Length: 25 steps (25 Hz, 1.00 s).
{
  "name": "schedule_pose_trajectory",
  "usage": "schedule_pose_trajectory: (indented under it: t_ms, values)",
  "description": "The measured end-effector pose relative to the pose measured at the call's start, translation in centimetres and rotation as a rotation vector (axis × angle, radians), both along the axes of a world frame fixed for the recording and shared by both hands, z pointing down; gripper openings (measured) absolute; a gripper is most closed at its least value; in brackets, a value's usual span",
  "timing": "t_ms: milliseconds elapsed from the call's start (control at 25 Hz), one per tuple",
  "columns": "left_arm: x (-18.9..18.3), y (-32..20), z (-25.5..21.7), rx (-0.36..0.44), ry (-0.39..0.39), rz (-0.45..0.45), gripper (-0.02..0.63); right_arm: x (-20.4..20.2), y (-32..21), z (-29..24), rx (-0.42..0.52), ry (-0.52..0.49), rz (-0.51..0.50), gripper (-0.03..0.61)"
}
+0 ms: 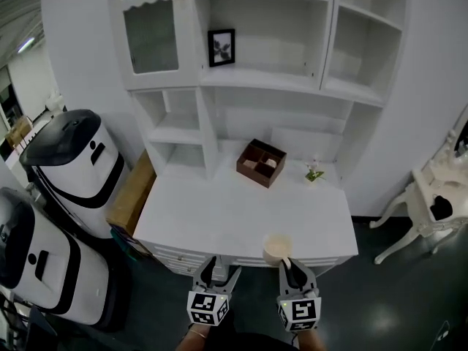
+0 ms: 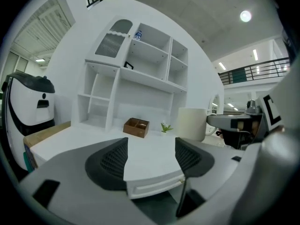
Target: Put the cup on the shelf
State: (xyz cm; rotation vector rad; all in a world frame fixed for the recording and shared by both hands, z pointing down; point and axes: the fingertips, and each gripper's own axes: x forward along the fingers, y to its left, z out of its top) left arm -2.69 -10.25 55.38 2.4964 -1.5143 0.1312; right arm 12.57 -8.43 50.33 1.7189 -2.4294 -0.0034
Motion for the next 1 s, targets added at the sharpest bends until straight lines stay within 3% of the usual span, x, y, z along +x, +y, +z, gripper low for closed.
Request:
schedule_pose_trajectory:
  t_ms: [400,840,1000]
  values:
    - [-3.0,-13.1,-2.7,0.027,-0.020,0.083,0.313,-3.6,-11.3,-1.9,0.011,-0.024,0.063,0.054]
    - [-5.4,-20.8,-3.7,0.037,-0.022,0.161,0.313,-4.6,-18.5,-5.9,0.072,-0.094,0.152,0.054]
    - [-5.3,-22.0,-4.0,0.038,-0.018,0.176,0.313,-3.9,-20.3,-9.4,0.115,-0.065,0.156,0.054]
